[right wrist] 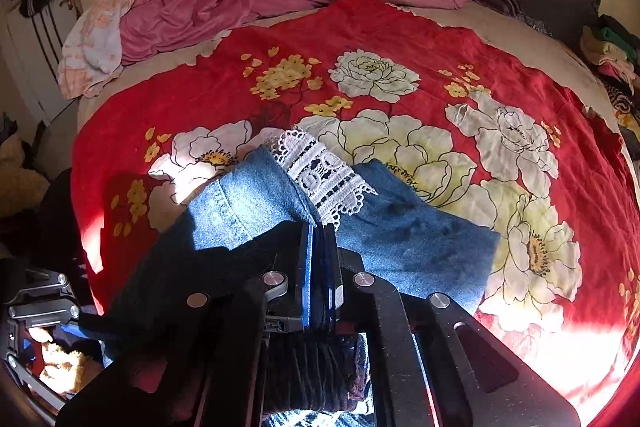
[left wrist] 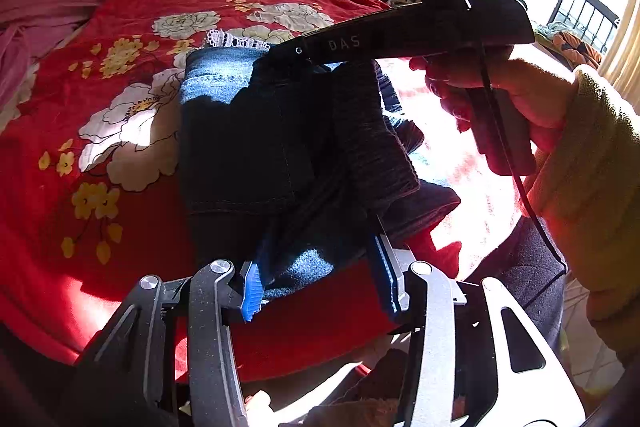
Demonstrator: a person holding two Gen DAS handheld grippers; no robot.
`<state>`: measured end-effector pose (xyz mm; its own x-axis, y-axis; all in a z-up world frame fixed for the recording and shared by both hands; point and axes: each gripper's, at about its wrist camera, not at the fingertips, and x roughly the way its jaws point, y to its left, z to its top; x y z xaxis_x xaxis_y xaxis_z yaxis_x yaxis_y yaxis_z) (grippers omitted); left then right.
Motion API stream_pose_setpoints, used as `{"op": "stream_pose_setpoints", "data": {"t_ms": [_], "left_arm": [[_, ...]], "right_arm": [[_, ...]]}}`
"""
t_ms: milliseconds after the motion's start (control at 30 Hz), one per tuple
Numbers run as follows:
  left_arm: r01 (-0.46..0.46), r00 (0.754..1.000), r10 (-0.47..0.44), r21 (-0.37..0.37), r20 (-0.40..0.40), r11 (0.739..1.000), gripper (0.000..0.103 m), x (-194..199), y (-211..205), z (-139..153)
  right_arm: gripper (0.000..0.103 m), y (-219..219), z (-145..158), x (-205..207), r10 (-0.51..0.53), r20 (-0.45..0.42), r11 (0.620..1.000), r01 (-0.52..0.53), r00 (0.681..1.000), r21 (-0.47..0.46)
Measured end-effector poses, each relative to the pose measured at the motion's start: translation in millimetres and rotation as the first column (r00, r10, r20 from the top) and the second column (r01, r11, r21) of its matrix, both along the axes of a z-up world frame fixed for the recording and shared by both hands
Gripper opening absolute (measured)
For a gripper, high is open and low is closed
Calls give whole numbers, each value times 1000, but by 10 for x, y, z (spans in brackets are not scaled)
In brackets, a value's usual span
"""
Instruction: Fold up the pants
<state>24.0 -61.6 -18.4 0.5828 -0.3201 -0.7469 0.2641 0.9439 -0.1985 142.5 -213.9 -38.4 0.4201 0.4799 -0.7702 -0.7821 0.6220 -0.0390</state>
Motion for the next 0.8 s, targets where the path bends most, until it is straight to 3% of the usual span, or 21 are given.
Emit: {"op": "stream_pose_setpoints", "data": {"t_ms": [33, 100, 200, 300, 400, 467, 533, 567, 600, 633, 733, 800], "left_arm": [[-1, 1000, 1, -3, -3, 1000, 37, 3, 5, -1], [-3, 1000, 3, -8, -5, 1000, 37, 6, 16, -12], [-5, 1000, 5, -19, -10, 1000, 37, 12, 29, -9], [-5, 1000, 4, -21, -11, 1000, 37, 17, 28, -20], [-6, 1000, 6, -27, -14, 1000, 38, 24, 30, -24], [-7, 1000, 6, -29, -14, 1000, 39, 20, 31, -25], [-6, 1000, 6, -28, -14, 1000, 39, 17, 31, -25], [-7, 1000, 6, -28, -14, 1000, 39, 14, 31, -24], [-6, 1000, 5, -27, -13, 1000, 39, 13, 30, -23], [-4, 1000, 4, -24, -13, 1000, 39, 11, 28, -22], [4, 1000, -4, -12, -11, 1000, 39, 0, 9, -24], [7, 1000, -7, -7, -13, 1000, 38, -5, -15, -33]], "right_arm": [[0, 33, -31, 26, -12, 30, 999, 13, 999, -50], [0, 39, -117, 124, -22, -13, 998, 21, 1000, -65], [0, -57, -102, 146, -52, -61, 999, 53, 997, 9], [2, -199, 89, 88, -34, -106, 988, 49, 994, 149], [37, -163, 162, 33, -27, -96, 991, 39, 995, 128], [37, -92, 92, 48, -30, -88, 998, 35, 996, 54], [33, -44, -55, 95, -26, -133, 1000, 27, 991, 1], [28, -22, -131, 110, -18, -155, 1000, 17, 988, -13], [13, 2, -177, 98, -1, -155, 1000, -2, 988, -15], [9, 26, -191, 67, 14, -127, 1000, -17, 992, -23], [9, 82, -202, 43, 13, -31, 998, -15, 999, -68], [9, 105, -293, 98, -4, -46, 997, 1, 999, -77]]}}
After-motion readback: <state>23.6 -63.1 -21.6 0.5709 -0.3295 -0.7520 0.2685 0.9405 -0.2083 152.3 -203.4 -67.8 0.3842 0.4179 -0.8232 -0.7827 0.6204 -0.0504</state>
